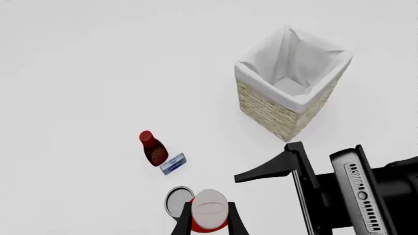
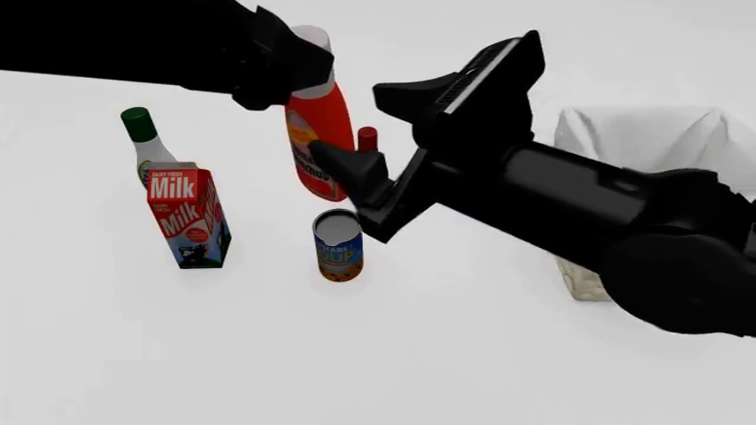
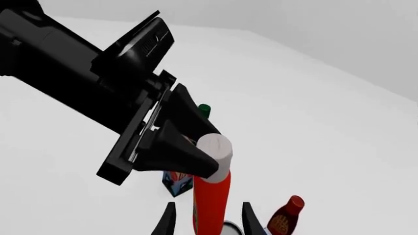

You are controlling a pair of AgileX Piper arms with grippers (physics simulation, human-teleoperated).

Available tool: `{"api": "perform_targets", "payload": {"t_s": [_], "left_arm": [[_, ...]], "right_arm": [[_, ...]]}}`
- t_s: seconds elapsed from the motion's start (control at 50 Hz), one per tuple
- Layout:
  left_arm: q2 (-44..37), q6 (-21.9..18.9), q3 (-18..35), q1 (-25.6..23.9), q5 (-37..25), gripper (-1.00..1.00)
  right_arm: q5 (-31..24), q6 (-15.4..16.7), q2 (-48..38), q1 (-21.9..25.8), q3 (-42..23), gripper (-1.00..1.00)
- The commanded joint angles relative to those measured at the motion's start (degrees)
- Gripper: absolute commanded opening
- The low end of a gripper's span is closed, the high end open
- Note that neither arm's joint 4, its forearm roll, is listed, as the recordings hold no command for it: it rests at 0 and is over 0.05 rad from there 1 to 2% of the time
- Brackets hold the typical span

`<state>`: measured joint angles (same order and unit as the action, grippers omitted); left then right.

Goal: Pick the ketchup and place it in the basket.

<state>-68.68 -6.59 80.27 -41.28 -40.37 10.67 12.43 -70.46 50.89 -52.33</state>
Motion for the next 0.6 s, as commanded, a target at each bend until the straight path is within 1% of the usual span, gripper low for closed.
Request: {"api": "perform_targets", "payload": {"t_s": [0.02, 0.36, 0.38, 0.6], "left_arm": [[0.16, -0.78, 0.81, -0.21, -0.44, -1.0], [0.49, 0.0, 1.26, -0.54, -0.69, -1.0], [0.54, 0.05, 1.22, -0.66, -0.72, -1.0], [0.77, 0.37, 1.46, -0.72, -0.91, -1.0]], "right_arm": [[2.47, -0.28, -1.93, -0.12, -0.01, 1.0], [4.75, -0.45, -5.41, -0.29, -1.36, 1.0], [5.17, -0.1, -5.91, -0.53, -1.44, 1.0], [7.15, -1.16, -8.34, -0.97, -2.1, 1.0]]}}
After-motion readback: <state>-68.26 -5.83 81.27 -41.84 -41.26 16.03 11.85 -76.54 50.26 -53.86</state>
